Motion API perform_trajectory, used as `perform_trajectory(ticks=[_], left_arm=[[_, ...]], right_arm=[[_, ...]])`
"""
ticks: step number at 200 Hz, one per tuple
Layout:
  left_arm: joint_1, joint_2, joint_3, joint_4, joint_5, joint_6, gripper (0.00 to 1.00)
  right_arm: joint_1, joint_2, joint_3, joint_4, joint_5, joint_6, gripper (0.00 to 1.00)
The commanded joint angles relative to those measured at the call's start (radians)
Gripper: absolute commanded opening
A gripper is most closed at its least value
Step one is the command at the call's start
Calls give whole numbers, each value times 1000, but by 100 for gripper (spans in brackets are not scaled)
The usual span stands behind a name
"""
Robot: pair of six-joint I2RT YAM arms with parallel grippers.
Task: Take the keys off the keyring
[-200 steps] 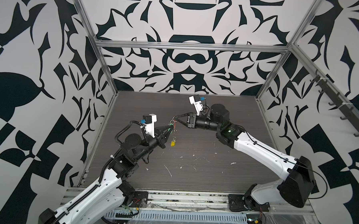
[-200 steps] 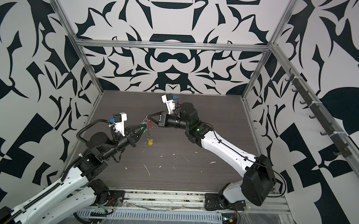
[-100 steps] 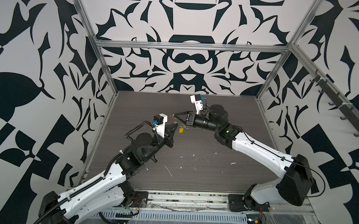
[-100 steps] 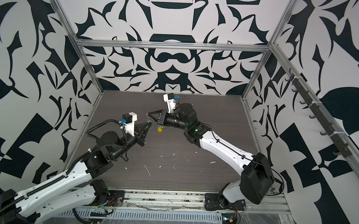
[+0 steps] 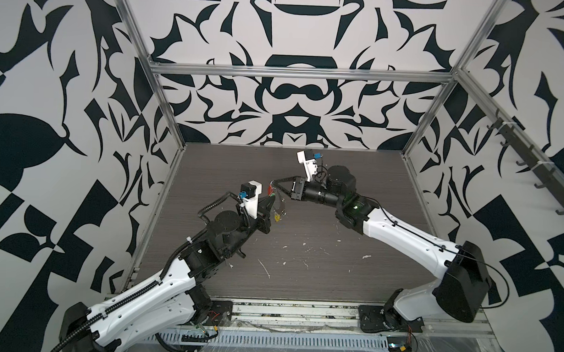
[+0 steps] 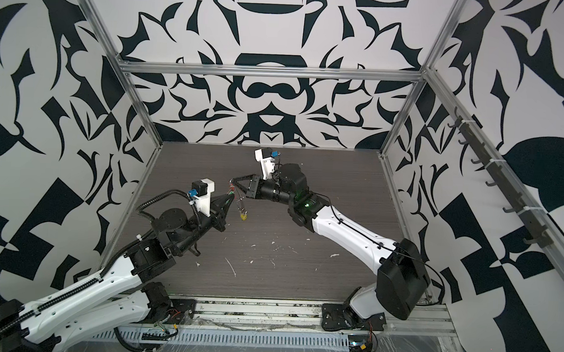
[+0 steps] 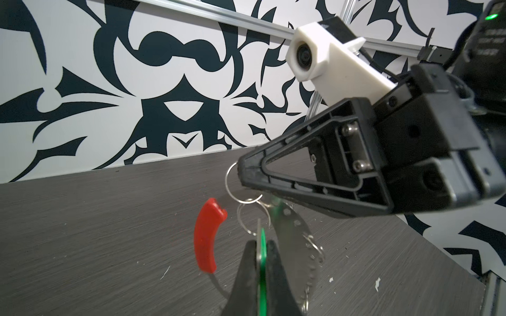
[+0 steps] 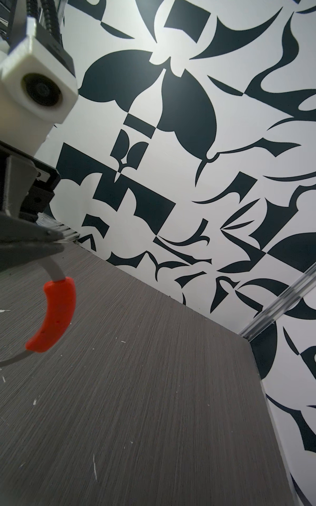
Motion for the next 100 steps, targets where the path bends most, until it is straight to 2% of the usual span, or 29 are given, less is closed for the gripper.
perform_trajectory(ticks=[1,41,100], left_arm=[[-11,-36,0,-40,-8,-18,0],[-11,-56,4,-75,-9,-44,0],[-11,-90,-8,-88,0,-63,0]], right_arm=[[-14,-64,24,4,58,-111,0],[-14,-110,4,-25,68,-208,0],[-14,-137,-8,13,-38,-338,0]])
